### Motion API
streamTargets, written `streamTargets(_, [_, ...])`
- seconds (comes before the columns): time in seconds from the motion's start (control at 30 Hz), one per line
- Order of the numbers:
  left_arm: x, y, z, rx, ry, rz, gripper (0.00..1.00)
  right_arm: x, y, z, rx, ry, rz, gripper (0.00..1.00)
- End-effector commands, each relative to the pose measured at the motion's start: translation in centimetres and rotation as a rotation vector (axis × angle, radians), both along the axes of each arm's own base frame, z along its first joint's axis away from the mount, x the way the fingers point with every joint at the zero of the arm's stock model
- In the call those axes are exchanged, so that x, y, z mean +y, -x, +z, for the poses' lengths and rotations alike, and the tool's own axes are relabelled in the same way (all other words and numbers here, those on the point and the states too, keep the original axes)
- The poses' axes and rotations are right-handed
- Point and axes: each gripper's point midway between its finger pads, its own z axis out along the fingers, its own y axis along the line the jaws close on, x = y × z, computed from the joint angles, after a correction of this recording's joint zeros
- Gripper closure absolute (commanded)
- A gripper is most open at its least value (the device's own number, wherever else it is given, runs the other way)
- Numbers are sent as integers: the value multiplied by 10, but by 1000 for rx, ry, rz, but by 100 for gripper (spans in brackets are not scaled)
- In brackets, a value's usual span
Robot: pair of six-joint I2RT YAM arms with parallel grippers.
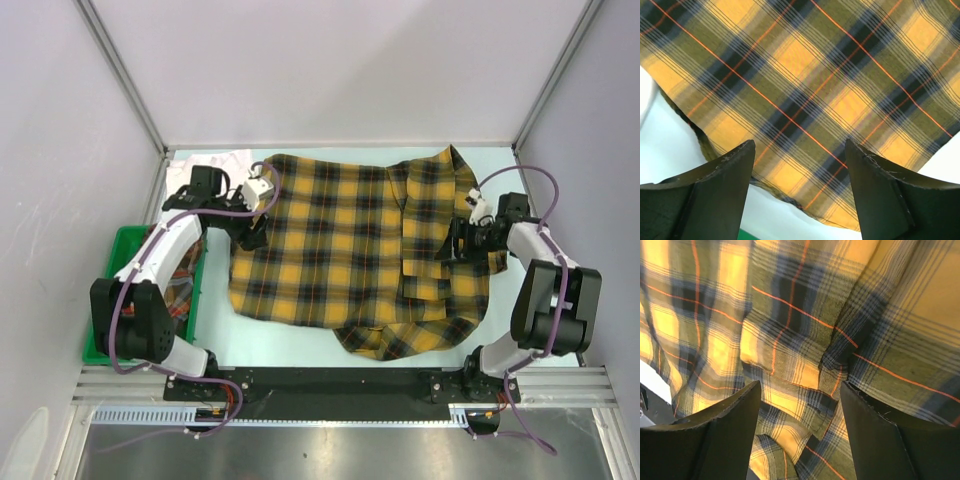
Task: Fold and stack the long sleeve shirts
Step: Flatten the shirt out
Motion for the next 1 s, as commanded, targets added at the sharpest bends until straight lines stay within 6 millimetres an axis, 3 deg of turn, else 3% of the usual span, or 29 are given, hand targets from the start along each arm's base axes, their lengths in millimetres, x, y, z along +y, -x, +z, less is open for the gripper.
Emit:
streamTargets(0.0, [-4, 8, 11, -41, 32, -5, 22, 4, 0, -14, 42, -1, -5, 31])
streamTargets(0.13, [-1, 1, 11, -37, 25, 29, 21, 3, 3, -41, 129, 14, -15, 30])
streamTargets(0.27, [0, -5, 14, -43, 19, 48, 21, 3, 6, -52, 179, 8, -29, 30])
streamTargets(0.3, [1, -5, 12, -40, 17, 51, 21, 5, 9, -53, 204, -1, -28, 32])
streamTargets(0.37, [1, -5, 11, -36, 15, 55, 21, 8, 10, -51, 209, -23, -24, 46])
streamTargets(0.4, [1, -6, 10, -32, 15, 59, 21, 10, 11, -49, 216, -33, -18, 54])
streamTargets(0.43, [1, -6, 9, -28, 16, 60, 21, 14, 9, -42, 208, -61, -5, 70])
streamTargets(0.53, [2, -6, 5, -12, 14, 74, 21, 21, 10, -29, 211, -102, 18, 92])
streamTargets(0.6, [3, -7, 5, -11, 12, 82, 21, 24, 11, -17, 208, -122, 26, 100])
streamTargets(0.73, [3, -8, 3, 3, 12, 87, 21, 37, 1, 26, 140, -217, 48, 100])
streamTargets(0.87, [4, -13, 4, 6, 5, 97, 22, 57, -64, 88, -79, -293, 56, 100])
streamTargets(0.9, [4, -14, 4, 11, 7, 106, 22, 62, -110, 134, -279, -283, 90, 100])
streamTargets(0.93, [4, -20, 10, -3, 6, 117, 22, 79, -139, 129, -289, -306, 118, 100])
streamTargets(0.97, [4, -23, 12, -3, 7, 124, 22, 88, -168, 145, -366, -301, 146, 100])
